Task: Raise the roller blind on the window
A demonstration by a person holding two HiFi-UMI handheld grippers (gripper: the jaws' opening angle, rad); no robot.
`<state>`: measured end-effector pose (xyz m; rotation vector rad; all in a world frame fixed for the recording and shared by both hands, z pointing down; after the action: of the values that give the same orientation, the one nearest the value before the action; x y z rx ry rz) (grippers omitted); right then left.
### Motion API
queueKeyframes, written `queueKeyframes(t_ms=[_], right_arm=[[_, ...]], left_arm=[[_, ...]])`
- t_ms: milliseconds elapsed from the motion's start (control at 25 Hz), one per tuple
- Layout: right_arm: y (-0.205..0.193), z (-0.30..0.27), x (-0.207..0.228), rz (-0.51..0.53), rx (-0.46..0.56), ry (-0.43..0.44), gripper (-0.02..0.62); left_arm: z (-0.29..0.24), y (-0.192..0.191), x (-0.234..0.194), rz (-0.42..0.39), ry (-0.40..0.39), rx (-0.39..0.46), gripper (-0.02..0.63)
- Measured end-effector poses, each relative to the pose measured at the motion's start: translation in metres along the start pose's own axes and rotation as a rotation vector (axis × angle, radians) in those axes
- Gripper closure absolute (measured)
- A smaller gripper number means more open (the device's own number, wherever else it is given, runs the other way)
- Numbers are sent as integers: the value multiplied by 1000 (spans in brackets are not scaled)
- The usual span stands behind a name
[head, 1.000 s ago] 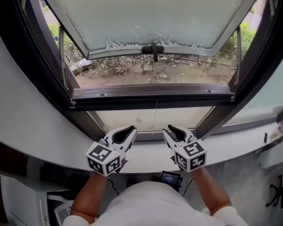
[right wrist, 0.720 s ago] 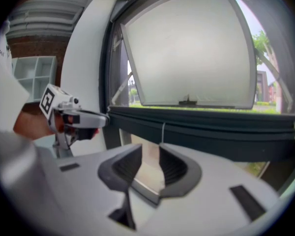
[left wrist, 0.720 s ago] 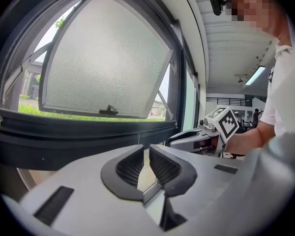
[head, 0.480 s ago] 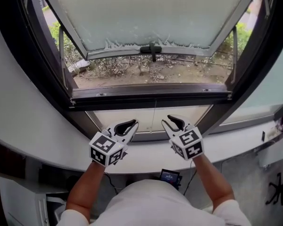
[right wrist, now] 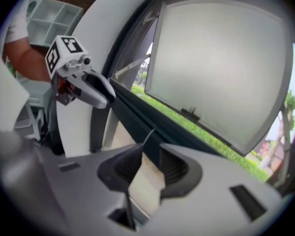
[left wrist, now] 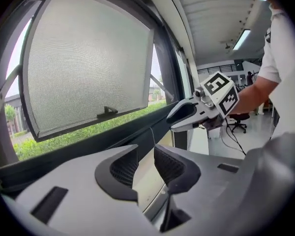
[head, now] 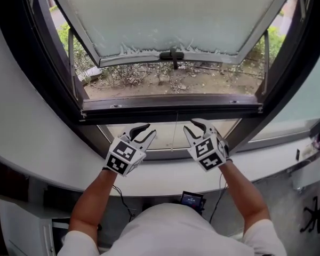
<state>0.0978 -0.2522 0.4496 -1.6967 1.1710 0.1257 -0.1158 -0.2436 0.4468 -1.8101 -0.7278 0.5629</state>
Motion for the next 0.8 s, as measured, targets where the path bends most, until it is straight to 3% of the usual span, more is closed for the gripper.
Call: queueKeyframes(t_ms=[400,640,800], right_arm=[[11,-17,13,210,-53,-58,486],[15,-33,10,479,-137,-115,486],[16,-44,4,600,-187,-137,486]], left_arm=[[-18,4,-9,-201,63,-80,462],[-36,10,-3,-414,109,-148,439],[-49,12,-1,-560,162,-197,425]])
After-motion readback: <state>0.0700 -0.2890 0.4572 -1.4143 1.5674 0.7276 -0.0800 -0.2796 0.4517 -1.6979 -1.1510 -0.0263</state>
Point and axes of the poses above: the fingertips, and each gripper's own axes: z backward along the fingers, x to its right, y out of its top, the point moved 9 cm from there along z, backward along the fingers, and after that the axes turned 12 degrees about z, right-handed, at the moved point
